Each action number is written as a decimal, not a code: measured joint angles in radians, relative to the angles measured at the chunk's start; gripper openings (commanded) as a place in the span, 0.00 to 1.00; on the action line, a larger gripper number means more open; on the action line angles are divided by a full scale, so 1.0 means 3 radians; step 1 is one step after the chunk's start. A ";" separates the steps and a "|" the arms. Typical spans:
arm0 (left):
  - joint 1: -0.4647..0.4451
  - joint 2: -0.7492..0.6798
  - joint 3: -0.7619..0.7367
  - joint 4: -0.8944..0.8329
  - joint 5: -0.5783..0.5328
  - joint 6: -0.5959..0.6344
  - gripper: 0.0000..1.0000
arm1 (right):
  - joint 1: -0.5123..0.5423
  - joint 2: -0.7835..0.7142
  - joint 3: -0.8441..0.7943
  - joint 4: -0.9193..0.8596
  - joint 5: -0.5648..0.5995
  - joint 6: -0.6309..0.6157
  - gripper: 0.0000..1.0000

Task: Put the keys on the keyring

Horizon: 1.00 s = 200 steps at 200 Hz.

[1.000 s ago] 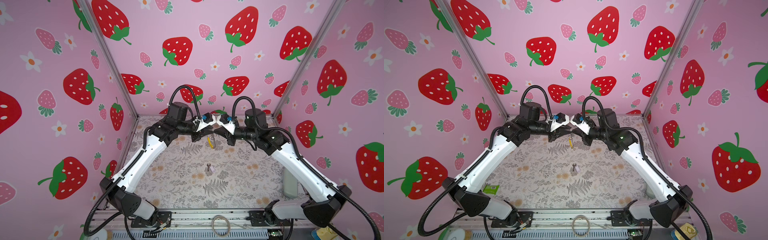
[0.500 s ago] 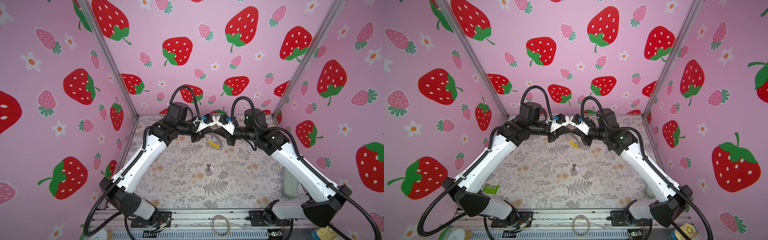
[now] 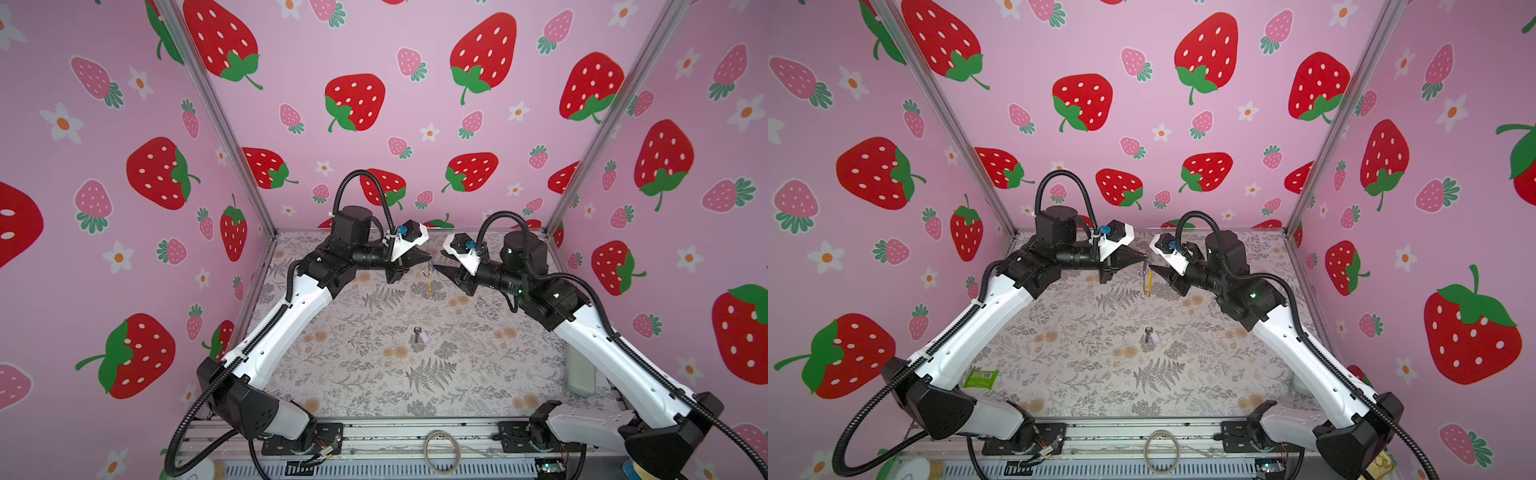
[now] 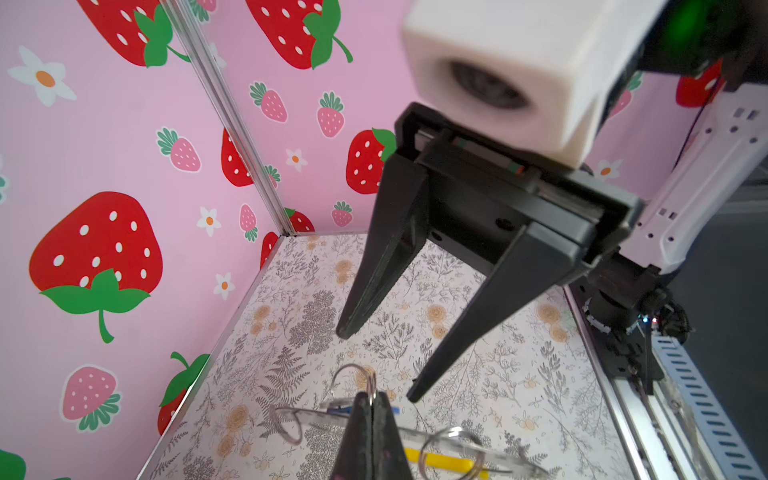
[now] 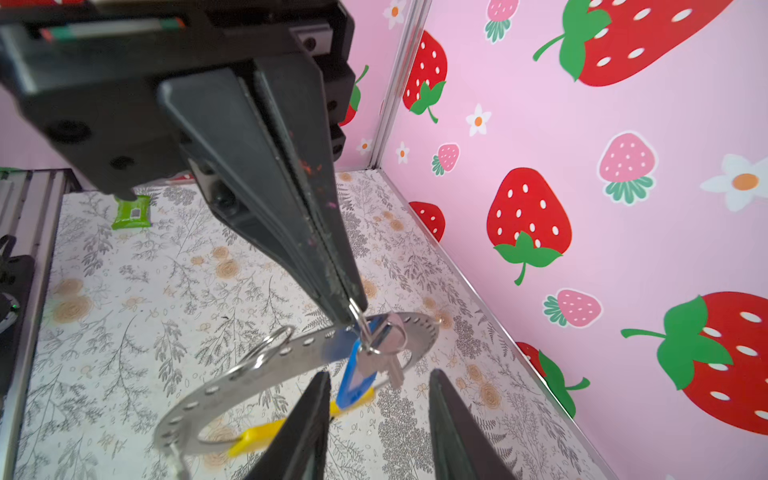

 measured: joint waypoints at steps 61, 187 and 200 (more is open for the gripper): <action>0.0033 -0.0038 -0.0202 0.0689 0.0175 -0.0511 0.00 | 0.0000 -0.0042 -0.0076 0.0275 0.0033 0.0080 0.42; 0.0031 -0.0048 -0.0362 0.1317 0.0365 -0.1011 0.00 | -0.0013 0.0029 -0.0078 0.0542 0.0022 0.0125 0.16; 0.0029 -0.0048 -0.0364 0.1353 0.0365 -0.1048 0.00 | -0.0013 0.0029 -0.0078 0.0549 0.0023 0.0128 0.11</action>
